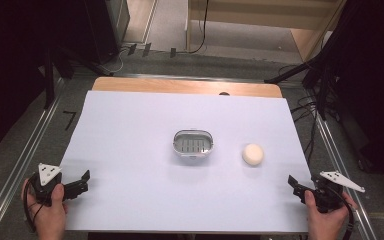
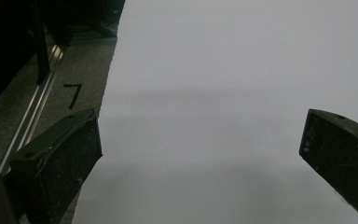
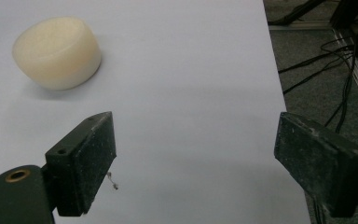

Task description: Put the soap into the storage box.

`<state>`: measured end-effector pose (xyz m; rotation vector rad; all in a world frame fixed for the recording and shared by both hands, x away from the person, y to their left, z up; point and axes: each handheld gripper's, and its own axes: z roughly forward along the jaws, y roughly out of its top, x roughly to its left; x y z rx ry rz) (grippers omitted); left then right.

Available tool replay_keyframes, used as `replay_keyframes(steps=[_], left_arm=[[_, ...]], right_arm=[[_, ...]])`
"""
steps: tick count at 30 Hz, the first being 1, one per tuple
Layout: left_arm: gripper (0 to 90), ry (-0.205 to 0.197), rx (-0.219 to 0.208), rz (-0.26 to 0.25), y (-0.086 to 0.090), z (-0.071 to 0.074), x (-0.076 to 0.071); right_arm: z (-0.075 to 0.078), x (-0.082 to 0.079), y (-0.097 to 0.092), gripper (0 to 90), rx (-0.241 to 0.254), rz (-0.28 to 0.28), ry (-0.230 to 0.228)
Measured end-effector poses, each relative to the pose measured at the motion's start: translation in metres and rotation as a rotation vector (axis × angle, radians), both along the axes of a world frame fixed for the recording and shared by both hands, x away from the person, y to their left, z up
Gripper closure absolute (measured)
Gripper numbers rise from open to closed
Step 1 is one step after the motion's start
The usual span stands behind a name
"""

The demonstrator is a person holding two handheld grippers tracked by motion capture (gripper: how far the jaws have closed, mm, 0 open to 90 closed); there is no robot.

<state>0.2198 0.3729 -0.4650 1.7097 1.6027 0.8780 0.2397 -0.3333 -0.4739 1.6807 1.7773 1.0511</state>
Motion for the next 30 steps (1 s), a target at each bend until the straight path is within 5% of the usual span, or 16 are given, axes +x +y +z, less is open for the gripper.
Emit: replay_keyframes(steps=[30], left_arm=[[0.0,0.0,-0.004,0.001,0.0,0.0,0.0]], right_arm=[[0.038,0.028,0.034,13.1,-0.006,0.076,-0.002]])
